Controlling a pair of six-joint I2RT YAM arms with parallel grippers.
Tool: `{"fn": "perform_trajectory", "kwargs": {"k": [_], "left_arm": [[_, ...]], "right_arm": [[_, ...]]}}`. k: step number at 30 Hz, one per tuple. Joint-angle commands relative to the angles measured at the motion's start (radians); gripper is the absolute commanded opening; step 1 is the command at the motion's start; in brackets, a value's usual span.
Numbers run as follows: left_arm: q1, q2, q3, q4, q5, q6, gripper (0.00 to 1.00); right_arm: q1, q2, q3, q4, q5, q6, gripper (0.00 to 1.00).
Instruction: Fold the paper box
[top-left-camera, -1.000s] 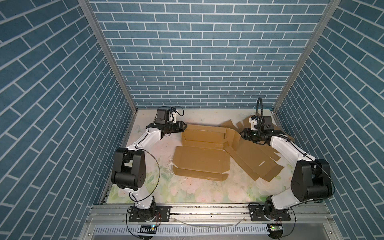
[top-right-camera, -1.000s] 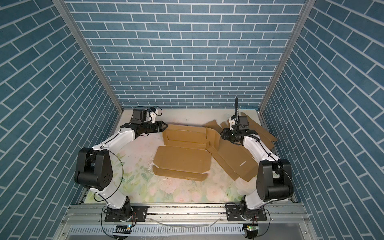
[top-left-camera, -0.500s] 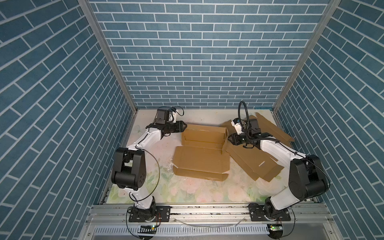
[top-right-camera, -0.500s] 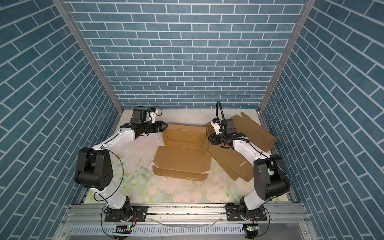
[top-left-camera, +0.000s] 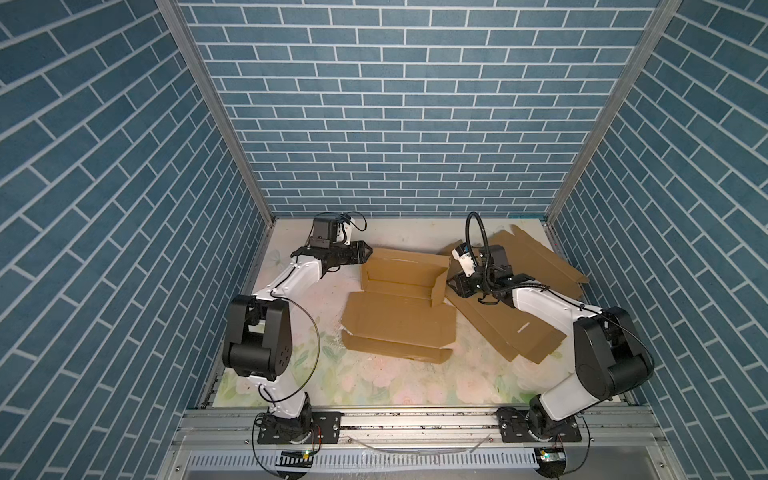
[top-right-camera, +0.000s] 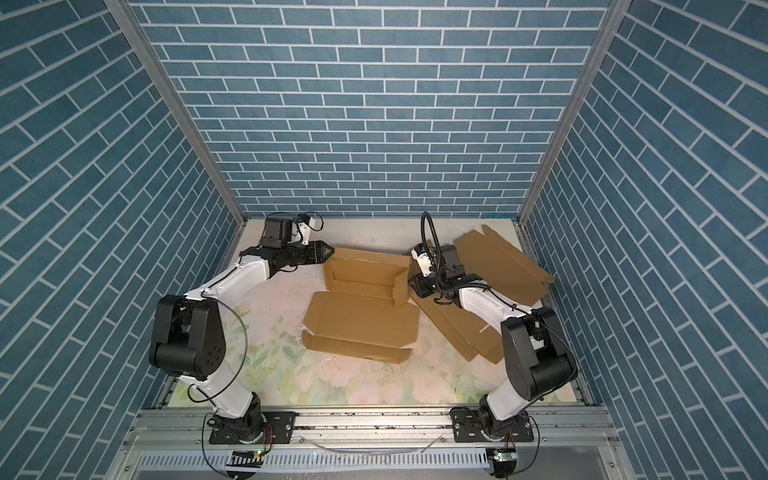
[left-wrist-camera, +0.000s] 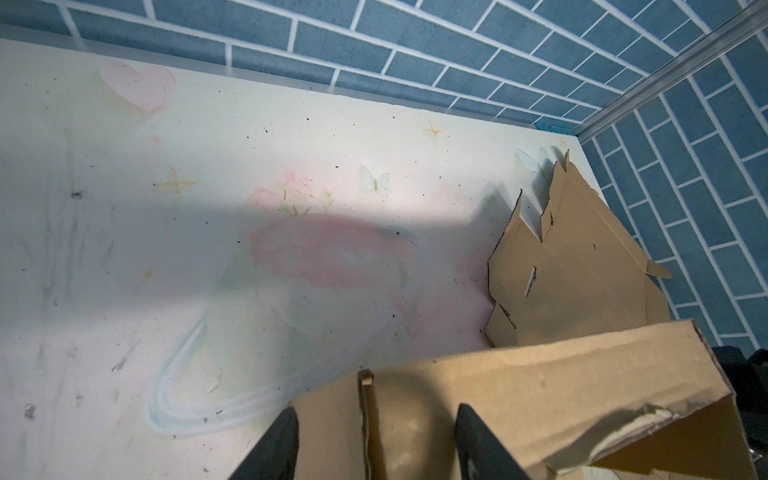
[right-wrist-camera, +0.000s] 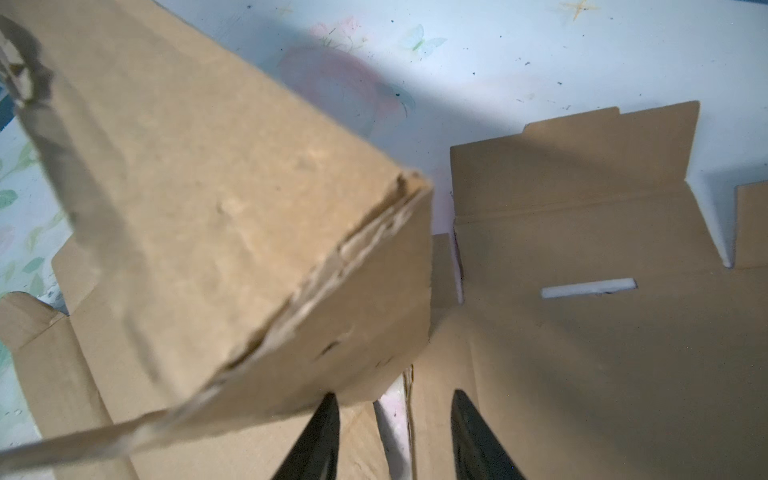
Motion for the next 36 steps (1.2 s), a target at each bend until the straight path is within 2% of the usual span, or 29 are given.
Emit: {"fn": "perform_trajectory", "kwargs": {"k": [1, 15, 20, 28, 32, 36], "left_arm": [[0.002, 0.027, -0.027, -0.076, -0.025, 0.018, 0.61], [0.002, 0.028, -0.028, -0.079, -0.033, 0.018, 0.61], [0.003, 0.033, -0.028, -0.076, -0.032, 0.017, 0.60], [0.002, 0.040, -0.028, -0.074, -0.029, 0.018, 0.60], [0.000, 0.048, -0.028, -0.072, -0.025, 0.015, 0.60], [0.000, 0.052, -0.025, -0.071, -0.020, 0.012, 0.59]], "right_arm": [[0.031, 0.005, -0.056, 0.107, 0.007, 0.034, 0.44], [0.067, -0.009, -0.138, 0.180, 0.004, 0.100, 0.35], [0.067, 0.007, -0.121, 0.211, 0.040, 0.110, 0.35], [0.082, 0.082, -0.101, 0.402, 0.217, 0.160, 0.36], [0.119, 0.124, -0.120, 0.524, 0.406, 0.178, 0.33], [0.157, 0.177, -0.097, 0.551, 0.566, 0.204, 0.25]]}}
